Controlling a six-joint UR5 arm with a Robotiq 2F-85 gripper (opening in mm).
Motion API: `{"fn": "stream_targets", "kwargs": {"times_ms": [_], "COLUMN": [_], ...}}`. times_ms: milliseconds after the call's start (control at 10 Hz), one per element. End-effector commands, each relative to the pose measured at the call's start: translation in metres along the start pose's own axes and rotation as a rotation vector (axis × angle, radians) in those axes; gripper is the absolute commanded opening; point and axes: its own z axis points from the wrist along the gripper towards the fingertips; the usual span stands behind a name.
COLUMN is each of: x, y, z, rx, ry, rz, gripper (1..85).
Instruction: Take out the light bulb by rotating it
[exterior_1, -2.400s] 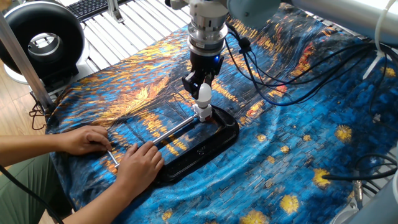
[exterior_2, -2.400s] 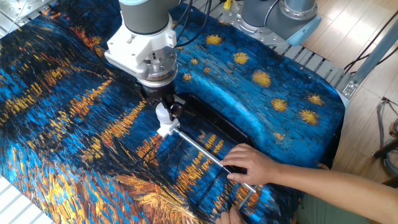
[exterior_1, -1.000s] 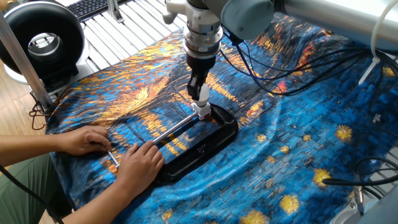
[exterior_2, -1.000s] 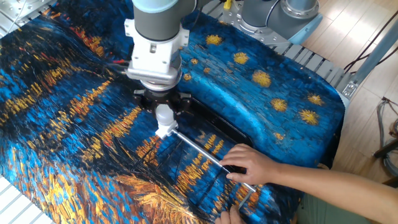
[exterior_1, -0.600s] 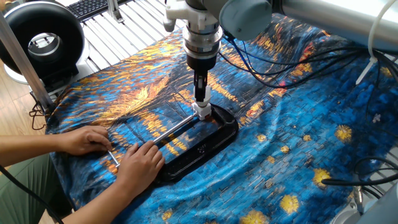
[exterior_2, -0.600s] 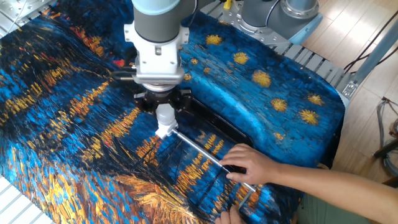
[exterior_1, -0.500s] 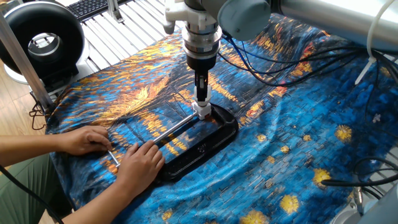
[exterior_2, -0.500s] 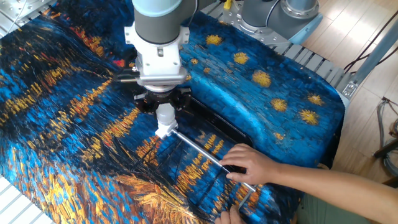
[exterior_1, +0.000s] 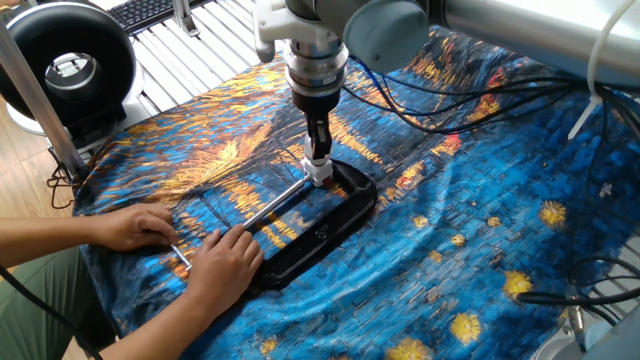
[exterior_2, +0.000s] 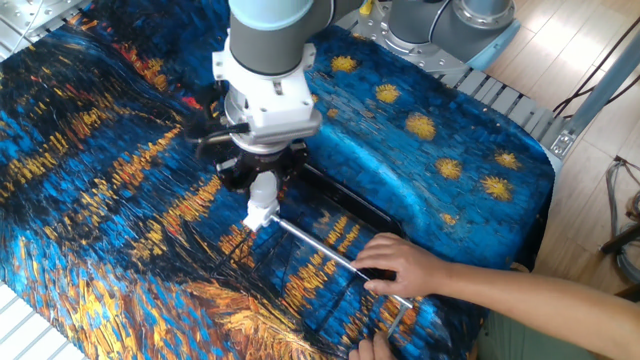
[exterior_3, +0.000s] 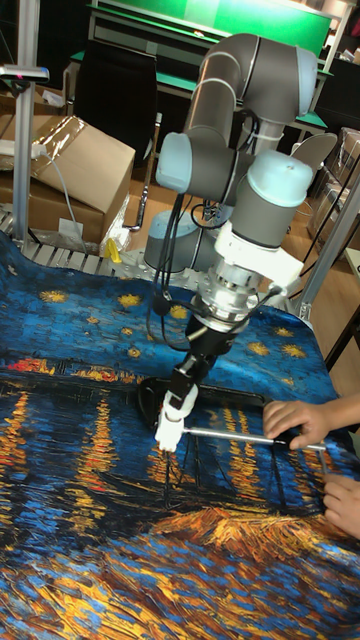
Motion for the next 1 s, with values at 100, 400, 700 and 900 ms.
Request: {"fn": "stream_targets", "kwargs": {"times_ms": [100,400,700,900], "x": [0.014,0.024,0.049,0.031], "y": [-0.02,-0.014,0.019,0.041], "z": [0.008,0.007,-0.006,-0.014], "rx": [0.03,0.003,-0.131,-0.254], "ry": [0.001,0.033,0.089,0.034], "rz": [-0.201,-0.123,0.23,0.514], "gripper": [73.7,76.3,75.3,74.7]}}
